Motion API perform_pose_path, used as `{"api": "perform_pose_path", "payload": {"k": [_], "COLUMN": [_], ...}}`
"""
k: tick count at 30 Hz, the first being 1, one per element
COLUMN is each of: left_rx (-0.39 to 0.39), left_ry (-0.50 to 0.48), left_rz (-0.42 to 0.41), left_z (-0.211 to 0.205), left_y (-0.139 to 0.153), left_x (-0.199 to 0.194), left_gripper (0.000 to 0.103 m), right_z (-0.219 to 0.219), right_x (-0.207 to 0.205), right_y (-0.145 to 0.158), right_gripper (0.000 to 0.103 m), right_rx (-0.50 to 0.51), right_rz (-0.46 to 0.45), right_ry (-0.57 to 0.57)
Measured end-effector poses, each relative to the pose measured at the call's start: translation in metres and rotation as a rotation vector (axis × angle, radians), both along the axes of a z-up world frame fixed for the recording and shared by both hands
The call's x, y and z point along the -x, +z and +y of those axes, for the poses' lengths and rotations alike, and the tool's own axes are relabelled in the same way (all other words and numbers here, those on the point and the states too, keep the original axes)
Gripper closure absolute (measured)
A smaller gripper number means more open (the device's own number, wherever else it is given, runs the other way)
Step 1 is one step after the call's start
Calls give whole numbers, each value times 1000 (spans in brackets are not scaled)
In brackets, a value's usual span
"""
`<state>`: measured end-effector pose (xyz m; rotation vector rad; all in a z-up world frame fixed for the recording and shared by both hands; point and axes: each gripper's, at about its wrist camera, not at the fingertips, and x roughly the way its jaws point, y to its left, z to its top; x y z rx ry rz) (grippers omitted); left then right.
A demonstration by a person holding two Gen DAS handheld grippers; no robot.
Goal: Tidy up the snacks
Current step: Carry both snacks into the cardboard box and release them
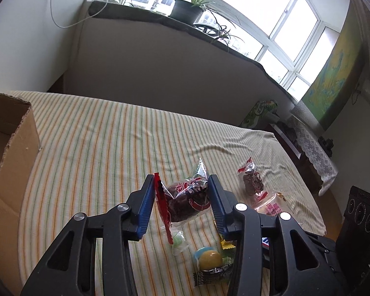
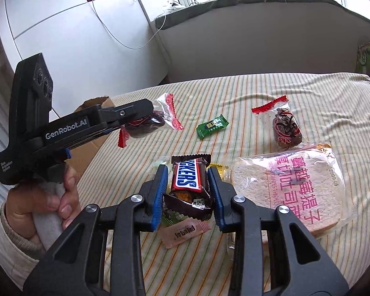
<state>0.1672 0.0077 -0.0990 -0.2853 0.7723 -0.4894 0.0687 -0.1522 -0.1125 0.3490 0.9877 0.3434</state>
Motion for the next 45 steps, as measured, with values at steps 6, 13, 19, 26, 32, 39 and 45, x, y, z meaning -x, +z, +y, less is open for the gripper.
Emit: {"api": "perform_pose_path", "payload": {"k": [6, 13, 19, 26, 32, 39, 45], "left_rx": [-8, 11, 12, 12, 5, -69, -64], "left_ry": [53, 65, 82, 159, 291, 478, 522], "left_rz": [-93, -253, -336, -336, -311, -282, -258], "left_z": [3, 14, 28, 74, 132, 200, 222], "left_y": [25, 83, 102, 93, 78, 58, 52], "left_x": [30, 73, 103, 119, 127, 137, 135], "left_gripper": [62, 62, 62, 62, 62, 62, 62], "right_z": [-18, -22, 8, 71, 146, 229, 255], "right_x": [5, 21, 33, 27, 13, 3, -5], "right_y": [43, 107, 129, 125, 118, 108, 104], "right_gripper": [68, 68, 69, 68, 68, 68, 68], "right_rx": [15, 61, 87, 85, 61, -7, -18], "right_rz": [-106, -235, -260, -239, -227, -215, -217], "right_ry": [-70, -115, -73, 40, 178, 339, 377]}}
